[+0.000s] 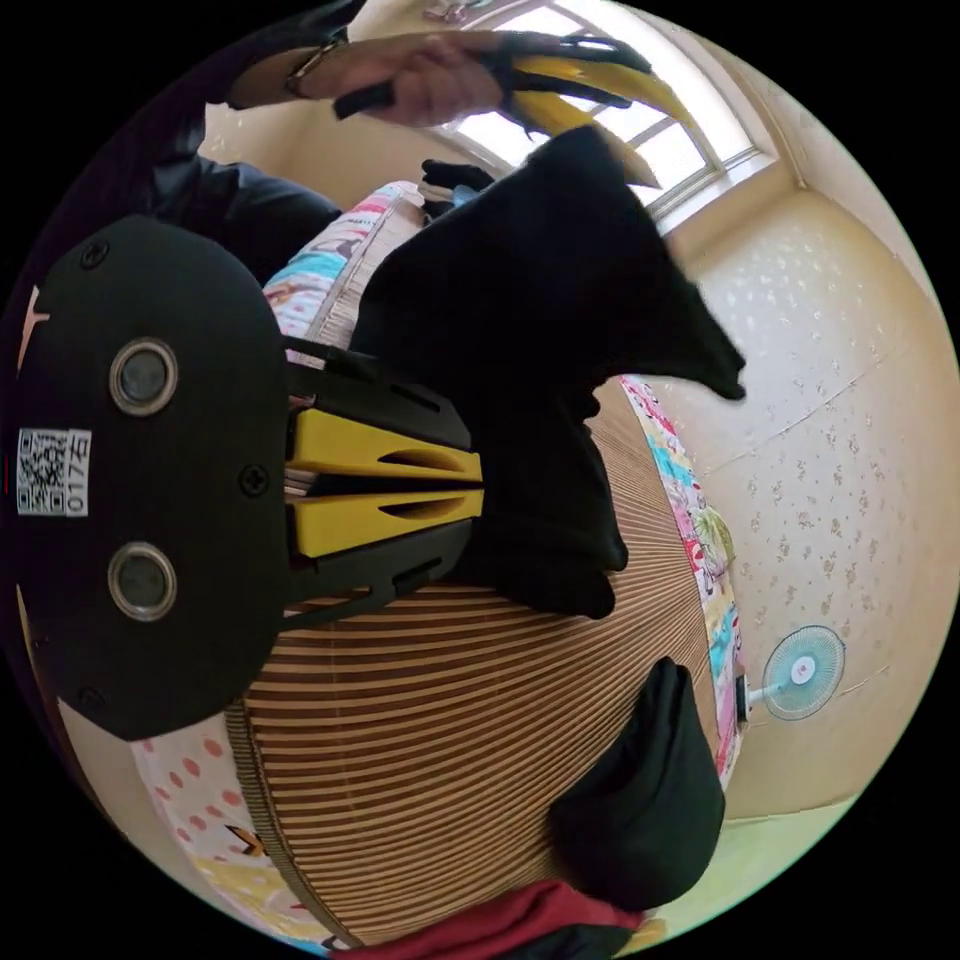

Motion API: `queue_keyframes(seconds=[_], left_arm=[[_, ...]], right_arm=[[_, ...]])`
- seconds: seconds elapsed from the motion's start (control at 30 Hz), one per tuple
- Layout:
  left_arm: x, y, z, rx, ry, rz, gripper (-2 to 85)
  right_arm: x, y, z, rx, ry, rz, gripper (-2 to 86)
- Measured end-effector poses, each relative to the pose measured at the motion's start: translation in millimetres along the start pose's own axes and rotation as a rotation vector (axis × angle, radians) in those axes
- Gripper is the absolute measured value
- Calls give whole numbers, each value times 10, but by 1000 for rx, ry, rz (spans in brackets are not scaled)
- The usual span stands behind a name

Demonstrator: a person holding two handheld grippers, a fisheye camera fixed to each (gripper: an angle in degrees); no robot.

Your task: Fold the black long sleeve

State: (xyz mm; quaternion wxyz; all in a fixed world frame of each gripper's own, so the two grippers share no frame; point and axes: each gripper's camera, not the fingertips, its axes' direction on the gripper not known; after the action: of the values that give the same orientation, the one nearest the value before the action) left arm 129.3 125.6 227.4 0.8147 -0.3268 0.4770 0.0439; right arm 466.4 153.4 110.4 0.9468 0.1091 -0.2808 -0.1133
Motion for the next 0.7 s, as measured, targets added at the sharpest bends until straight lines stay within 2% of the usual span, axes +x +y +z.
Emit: queue_keyframes(seconds=[0.07, 0.13, 0.23, 0.33, 0.43, 0.53, 0.63, 0.7], left_arm=[[61, 201, 12, 29, 35, 30, 83], [-30, 385, -155, 75, -82, -26, 91], [-394, 723, -573, 209, -312, -237, 120], [-950, 911, -703, 192, -339, -474, 165], [-1438, 999, -409, 26, -206, -655, 162], [-1673, 1187, -189, 49, 32, -780, 122], [-1604, 1271, -132, 58, 206, -776, 90], [-1393, 1268, -135, 23, 227, -728, 83]], right_arm=[[136, 93, -301, -11, -65, 51, 11], [232, 298, -623, 55, -47, 100, 12], [448, 645, -1125, 138, 45, 236, 21], [672, 789, -1428, 148, -50, 287, 50], [889, 772, -1511, 109, -208, 379, 129], [1034, 814, -1496, 62, -399, 494, 194], [1061, 957, -1426, 10, -608, 593, 235], [1013, 1067, -1395, 9, -701, 640, 245]])
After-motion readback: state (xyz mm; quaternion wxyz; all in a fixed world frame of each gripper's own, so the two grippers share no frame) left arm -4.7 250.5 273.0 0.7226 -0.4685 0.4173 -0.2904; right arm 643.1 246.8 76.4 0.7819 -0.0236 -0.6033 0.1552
